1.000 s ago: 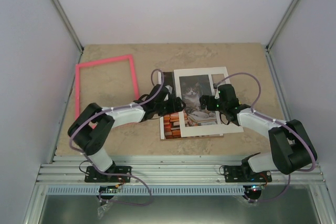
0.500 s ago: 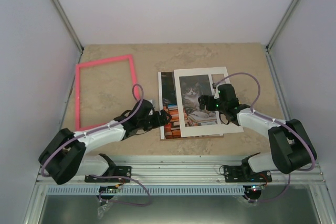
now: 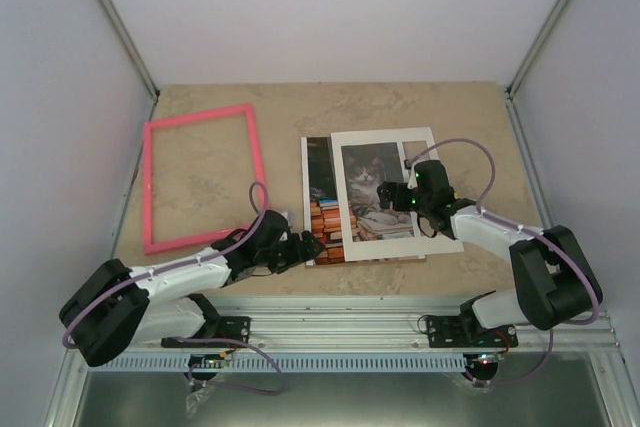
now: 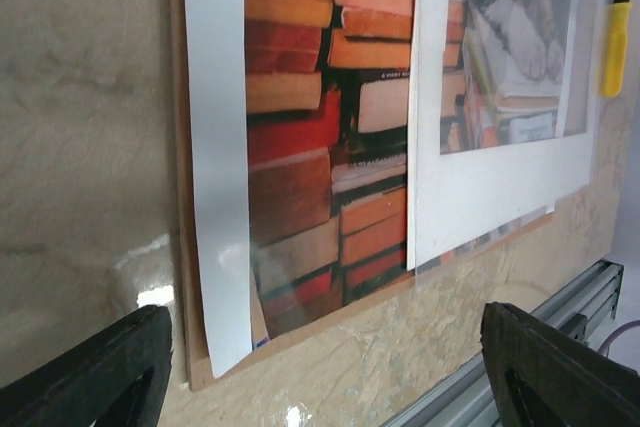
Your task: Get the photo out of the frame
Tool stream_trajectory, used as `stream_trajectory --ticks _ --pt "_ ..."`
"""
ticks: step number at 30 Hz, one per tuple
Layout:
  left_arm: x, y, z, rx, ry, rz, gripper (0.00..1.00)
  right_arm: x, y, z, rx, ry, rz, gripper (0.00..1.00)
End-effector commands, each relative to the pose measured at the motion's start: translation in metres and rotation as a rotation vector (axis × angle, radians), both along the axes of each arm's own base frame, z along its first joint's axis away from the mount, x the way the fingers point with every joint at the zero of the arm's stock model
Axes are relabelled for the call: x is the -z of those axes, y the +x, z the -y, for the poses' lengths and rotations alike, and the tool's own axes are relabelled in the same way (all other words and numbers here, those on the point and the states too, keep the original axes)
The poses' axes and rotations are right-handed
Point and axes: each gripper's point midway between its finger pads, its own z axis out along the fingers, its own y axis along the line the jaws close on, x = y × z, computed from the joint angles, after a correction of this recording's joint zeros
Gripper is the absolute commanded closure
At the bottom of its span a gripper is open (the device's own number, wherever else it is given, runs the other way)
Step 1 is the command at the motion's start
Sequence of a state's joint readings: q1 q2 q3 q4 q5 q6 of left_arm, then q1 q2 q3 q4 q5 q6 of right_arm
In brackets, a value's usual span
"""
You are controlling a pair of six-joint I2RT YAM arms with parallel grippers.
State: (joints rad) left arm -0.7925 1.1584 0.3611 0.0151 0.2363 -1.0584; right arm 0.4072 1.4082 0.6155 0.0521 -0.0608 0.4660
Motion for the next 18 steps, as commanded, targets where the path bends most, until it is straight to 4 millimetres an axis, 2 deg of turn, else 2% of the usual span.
stream_trajectory --ticks 1,10,18 --pt "0.001 -0.0095 0.0048 0.011 -0.037 -0.03 0.14 0.0026 0.0015 -0.0006 -0.006 0.003 0.003 0.02" --pt "0.005 -0.0149 0.0115 0.025 -0.089 -0.047 0.17 0.0025 0.0012 -0.0007 -0.007 0.004 0.002 0.02" --pt "0.0035 -0.0138 0.0099 0.011 -0.082 -0.042 0.18 0.0024 0.0015 -0.0007 -0.006 0.003 0.003 0.02"
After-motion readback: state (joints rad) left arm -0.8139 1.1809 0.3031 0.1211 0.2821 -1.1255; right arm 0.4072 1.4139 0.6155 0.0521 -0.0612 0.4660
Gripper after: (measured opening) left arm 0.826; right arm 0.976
